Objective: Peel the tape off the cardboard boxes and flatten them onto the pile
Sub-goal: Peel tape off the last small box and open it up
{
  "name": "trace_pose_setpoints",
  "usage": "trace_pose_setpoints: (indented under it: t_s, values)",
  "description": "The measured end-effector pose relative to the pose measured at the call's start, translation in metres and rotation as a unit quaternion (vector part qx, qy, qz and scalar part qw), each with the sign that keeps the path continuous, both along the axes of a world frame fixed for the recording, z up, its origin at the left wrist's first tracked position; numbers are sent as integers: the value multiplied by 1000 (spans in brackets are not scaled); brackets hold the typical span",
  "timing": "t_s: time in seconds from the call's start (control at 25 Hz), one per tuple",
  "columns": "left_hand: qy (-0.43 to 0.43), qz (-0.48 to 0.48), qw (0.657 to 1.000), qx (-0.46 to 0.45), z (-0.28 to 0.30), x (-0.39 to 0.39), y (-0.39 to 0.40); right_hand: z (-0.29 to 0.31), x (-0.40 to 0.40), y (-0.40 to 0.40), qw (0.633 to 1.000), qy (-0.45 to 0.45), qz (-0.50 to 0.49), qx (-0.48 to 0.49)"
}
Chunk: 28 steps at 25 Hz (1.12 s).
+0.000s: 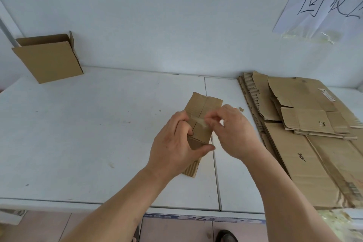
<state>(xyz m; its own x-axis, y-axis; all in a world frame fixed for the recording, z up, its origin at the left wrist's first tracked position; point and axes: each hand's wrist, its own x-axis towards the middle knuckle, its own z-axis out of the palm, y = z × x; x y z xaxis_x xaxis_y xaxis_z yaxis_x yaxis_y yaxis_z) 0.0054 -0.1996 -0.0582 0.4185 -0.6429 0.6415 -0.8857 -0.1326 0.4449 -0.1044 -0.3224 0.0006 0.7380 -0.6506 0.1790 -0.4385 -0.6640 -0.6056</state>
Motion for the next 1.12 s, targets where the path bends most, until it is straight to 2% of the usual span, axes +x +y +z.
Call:
trace_pose_setpoints:
  t_s: [0.08,0.16,0.28,0.32,0.48,0.56,0.68,0.76,0.84,0.96,1.04,1.12]
  values:
    - [-5,-20,1000,-10,-2,-1,-2,0,-2,-9,992,-65,-109,6]
    - [21,-82,996,11,-1,5,1,-2,-2,-10,983,-93,-159,-16]
    - [66,-150,984,66,5,18,11,-14,3,3,985,-50,-68,-153]
    - [71,-156,982,81,7,22,15,-18,3,7,983,-42,-38,-172]
    - [78,-163,977,109,9,28,26,-16,-3,14,995,-7,31,-99]
    - [78,-169,976,114,9,27,27,-14,-3,12,993,-26,14,-111]
    - [82,-181,974,110,11,24,27,-7,-8,2,990,-82,-97,-56]
    - [72,-184,974,107,12,24,27,-8,-12,2,984,-84,-135,-79]
    - [55,-175,976,114,12,24,25,-11,-14,9,982,-44,-127,-132]
    - [27,-154,980,124,11,22,23,-13,-11,25,984,22,-93,-151]
    - [22,-149,981,121,13,23,23,-12,-11,25,983,35,-75,-162]
    - [27,-155,980,124,16,23,24,-9,-17,16,983,12,-89,-158]
